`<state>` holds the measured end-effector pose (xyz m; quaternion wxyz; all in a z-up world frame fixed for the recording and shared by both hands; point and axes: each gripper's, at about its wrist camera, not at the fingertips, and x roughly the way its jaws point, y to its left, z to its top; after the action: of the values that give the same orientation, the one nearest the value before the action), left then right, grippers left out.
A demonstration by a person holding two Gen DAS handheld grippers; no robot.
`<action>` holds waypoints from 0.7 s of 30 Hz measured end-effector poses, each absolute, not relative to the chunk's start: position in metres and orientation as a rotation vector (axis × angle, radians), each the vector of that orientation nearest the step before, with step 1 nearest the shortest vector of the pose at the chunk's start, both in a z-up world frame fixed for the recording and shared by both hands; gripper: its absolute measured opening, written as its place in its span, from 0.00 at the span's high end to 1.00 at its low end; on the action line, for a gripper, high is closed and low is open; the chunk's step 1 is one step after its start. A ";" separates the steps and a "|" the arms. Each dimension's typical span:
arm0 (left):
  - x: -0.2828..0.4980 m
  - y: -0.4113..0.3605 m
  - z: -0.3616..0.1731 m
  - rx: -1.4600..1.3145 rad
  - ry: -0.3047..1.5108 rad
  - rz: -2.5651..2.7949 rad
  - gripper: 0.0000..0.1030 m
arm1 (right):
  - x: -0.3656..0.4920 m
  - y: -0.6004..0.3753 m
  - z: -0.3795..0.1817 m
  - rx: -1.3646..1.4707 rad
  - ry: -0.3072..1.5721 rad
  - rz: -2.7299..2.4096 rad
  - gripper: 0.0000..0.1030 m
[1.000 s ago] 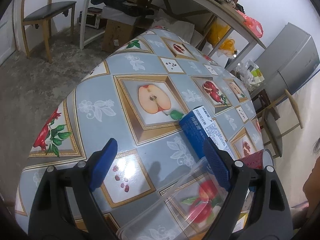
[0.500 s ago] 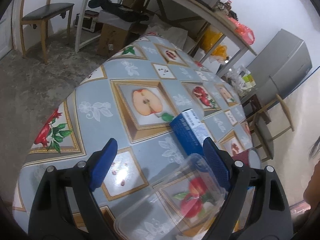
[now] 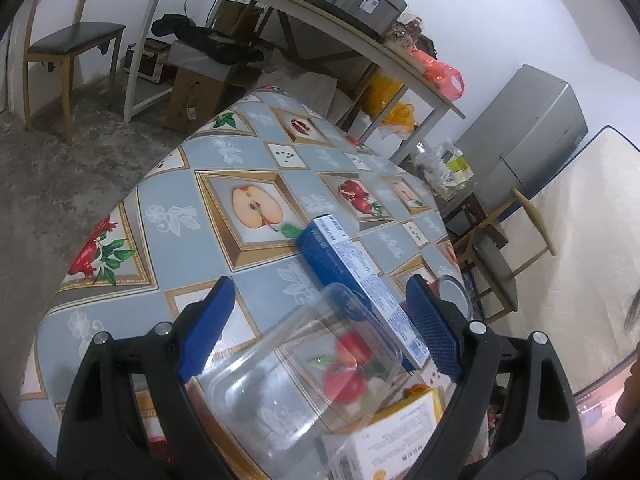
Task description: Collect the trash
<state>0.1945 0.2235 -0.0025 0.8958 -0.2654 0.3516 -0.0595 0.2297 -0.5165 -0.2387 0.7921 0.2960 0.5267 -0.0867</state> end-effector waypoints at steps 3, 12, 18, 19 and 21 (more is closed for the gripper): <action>0.188 0.223 0.004 -0.541 0.715 -0.122 0.19 | 0.268 -0.501 -0.245 0.562 1.148 -0.145 0.82; 0.203 0.239 -0.003 -0.489 0.771 0.026 0.19 | 0.444 -0.472 -0.372 0.257 1.380 -0.147 0.39; 0.224 0.249 -0.017 -0.458 0.849 0.126 0.19 | 0.512 -0.482 -0.479 0.210 1.553 -0.287 0.39; 0.226 0.249 -0.019 -0.452 0.855 0.136 0.19 | 0.519 -0.486 -0.491 0.213 1.564 -0.311 0.39; 0.231 0.251 -0.024 -0.439 0.875 0.164 0.19 | 0.527 -0.493 -0.507 0.225 1.576 -0.346 0.33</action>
<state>0.2313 0.2511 -0.0243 0.8794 -0.2104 0.4197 0.0788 0.5273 -0.4932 -0.5071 0.6862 0.1004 0.7037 -0.1545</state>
